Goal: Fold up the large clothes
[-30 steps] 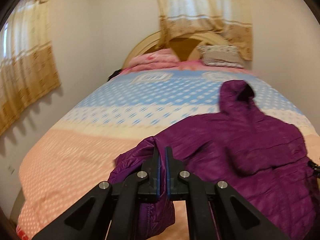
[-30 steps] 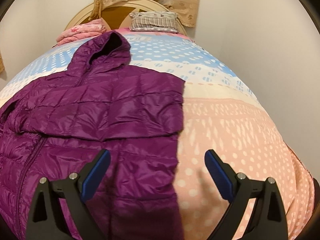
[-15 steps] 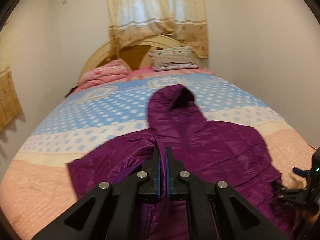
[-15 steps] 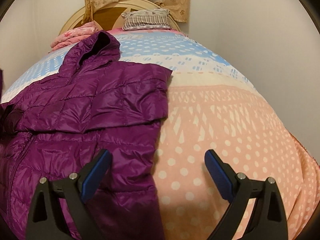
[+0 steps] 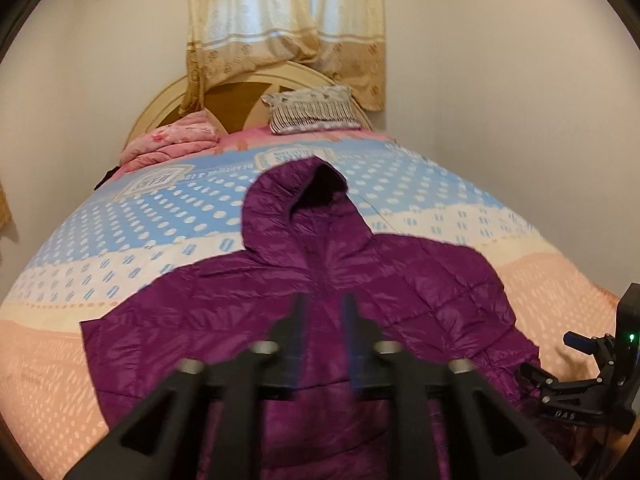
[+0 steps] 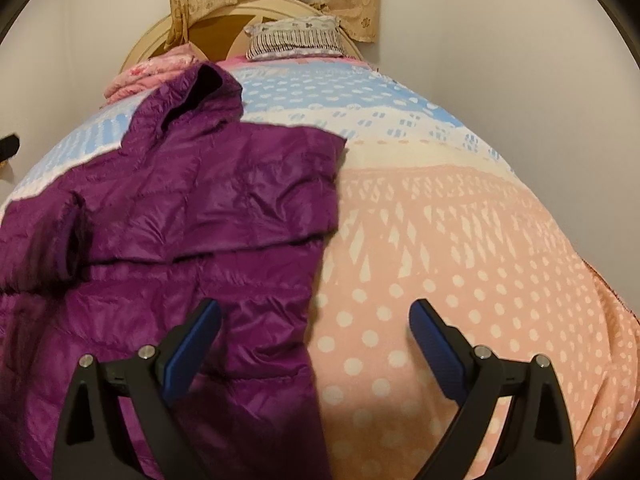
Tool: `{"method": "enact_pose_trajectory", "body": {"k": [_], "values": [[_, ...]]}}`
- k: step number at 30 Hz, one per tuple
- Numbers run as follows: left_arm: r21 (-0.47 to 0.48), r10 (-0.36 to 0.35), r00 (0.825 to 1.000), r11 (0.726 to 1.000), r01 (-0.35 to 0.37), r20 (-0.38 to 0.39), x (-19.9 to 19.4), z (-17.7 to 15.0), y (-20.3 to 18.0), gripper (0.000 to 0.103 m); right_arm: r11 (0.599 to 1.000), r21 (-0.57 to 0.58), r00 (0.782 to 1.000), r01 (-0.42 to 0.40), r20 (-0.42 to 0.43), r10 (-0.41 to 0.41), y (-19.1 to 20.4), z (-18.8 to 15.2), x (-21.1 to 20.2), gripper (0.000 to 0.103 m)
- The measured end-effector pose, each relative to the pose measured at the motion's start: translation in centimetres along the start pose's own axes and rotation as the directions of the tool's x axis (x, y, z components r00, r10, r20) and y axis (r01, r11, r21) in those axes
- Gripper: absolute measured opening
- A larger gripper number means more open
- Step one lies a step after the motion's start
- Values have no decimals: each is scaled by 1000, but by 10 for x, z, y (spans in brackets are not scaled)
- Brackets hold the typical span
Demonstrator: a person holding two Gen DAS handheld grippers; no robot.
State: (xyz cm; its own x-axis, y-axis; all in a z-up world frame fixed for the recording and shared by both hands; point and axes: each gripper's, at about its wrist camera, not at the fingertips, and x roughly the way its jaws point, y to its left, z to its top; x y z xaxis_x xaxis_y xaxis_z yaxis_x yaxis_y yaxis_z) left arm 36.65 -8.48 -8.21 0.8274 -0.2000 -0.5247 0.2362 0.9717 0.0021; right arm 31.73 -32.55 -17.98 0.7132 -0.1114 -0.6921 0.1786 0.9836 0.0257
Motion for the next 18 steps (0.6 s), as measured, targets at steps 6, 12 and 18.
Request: {"method": "enact_pose_trajectory", "body": {"k": [6,12,18], "values": [[-27,91,994,996,-90,68,-33,-2,47,83,991,-36,991,-131,33,132,36,29,-24,103],[-94,163,987,982,-162,1,-38,-28,113,83,947,-135,957,-291,-21,290,101,44,-19,102],[-196,217,969,952,-236,-116,-33,-67,177,83,902,-122,906,-414,-155,394,147,39,25,101]]}}
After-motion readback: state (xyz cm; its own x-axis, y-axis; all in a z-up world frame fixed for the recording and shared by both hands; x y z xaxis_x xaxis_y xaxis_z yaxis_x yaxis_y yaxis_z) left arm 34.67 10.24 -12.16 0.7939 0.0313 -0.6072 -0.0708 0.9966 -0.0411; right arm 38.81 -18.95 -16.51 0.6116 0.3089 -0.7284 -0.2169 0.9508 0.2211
